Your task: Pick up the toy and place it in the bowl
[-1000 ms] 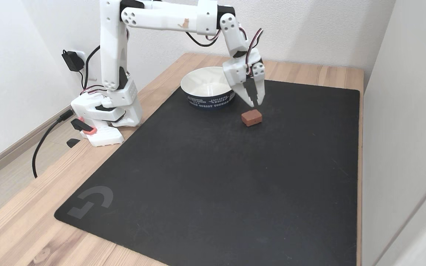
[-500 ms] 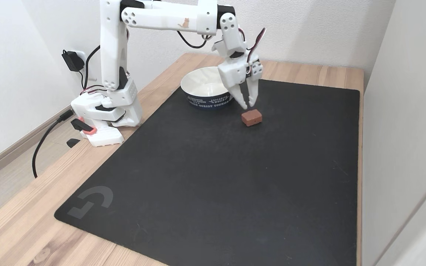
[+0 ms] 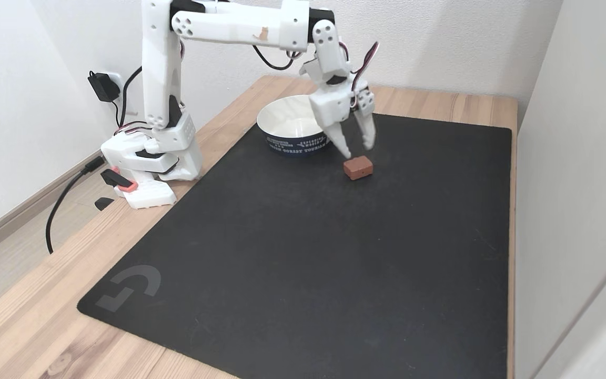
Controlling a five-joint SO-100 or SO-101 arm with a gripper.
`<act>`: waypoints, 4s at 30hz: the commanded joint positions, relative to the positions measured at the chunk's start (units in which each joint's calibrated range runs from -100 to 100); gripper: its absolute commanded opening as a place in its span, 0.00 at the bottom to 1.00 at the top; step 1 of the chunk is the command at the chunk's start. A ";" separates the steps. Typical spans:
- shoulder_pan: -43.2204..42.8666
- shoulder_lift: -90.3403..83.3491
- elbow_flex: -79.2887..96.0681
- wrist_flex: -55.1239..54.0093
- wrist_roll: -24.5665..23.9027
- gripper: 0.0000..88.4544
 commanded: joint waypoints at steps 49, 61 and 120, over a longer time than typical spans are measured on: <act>2.32 11.57 -2.59 -0.26 0.38 0.44; 3.40 12.49 -2.50 -1.27 -0.09 0.20; -21.02 -68.80 76.64 -30.40 -17.89 0.03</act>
